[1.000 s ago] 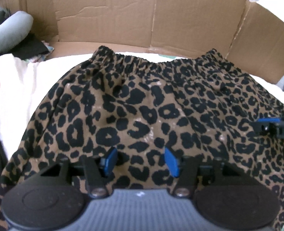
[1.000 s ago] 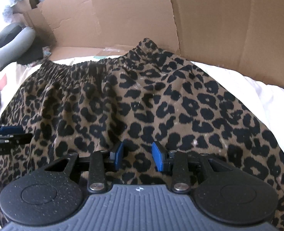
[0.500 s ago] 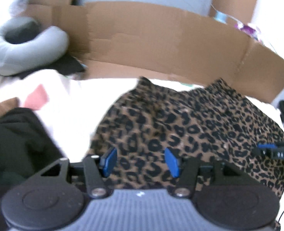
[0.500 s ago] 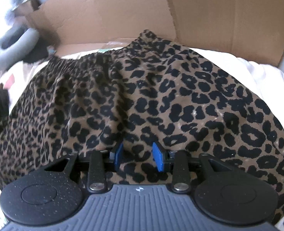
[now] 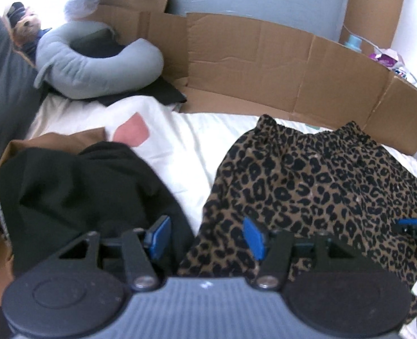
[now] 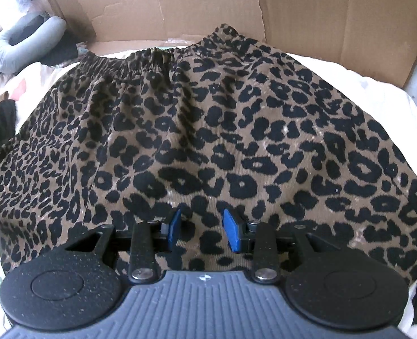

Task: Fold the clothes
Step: 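Move the left tool to the shorts edge and close on it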

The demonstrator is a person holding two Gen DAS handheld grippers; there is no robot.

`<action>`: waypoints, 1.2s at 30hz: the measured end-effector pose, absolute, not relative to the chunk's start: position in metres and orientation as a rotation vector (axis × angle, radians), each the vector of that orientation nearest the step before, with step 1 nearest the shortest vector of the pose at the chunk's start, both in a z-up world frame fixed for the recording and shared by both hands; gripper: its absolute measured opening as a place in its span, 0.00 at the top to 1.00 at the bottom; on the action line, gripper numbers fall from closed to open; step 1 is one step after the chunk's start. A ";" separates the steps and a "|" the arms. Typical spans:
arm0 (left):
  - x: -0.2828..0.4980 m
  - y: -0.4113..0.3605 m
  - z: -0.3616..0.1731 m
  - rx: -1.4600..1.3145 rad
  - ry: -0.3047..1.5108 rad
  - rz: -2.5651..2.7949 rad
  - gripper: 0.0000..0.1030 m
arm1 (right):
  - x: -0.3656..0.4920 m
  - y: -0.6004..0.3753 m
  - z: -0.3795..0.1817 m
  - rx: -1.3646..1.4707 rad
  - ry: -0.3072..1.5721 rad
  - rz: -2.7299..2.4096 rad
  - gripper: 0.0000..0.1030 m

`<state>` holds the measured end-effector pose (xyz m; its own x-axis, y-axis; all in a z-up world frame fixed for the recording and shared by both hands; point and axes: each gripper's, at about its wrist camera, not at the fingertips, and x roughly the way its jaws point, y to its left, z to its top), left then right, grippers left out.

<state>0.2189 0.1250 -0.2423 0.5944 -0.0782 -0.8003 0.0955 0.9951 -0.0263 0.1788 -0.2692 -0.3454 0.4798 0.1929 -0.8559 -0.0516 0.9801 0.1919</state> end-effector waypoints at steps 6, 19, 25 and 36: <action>0.190 0.150 -0.244 -0.025 0.947 -0.100 0.45 | 0.171 -0.271 -0.344 0.161 1.078 0.149 0.61; 0.158 0.174 -0.277 -0.146 0.955 -0.098 0.53 | 0.141 -0.273 -0.341 0.187 1.104 0.101 0.61; 0.160 0.177 -0.293 -0.177 0.953 -0.110 0.60 | 0.122 -0.279 -0.337 0.196 1.105 0.075 0.61; 0.163 0.188 -0.315 -0.304 0.956 -0.124 0.79 | 0.096 -0.281 -0.332 0.170 1.093 0.061 0.61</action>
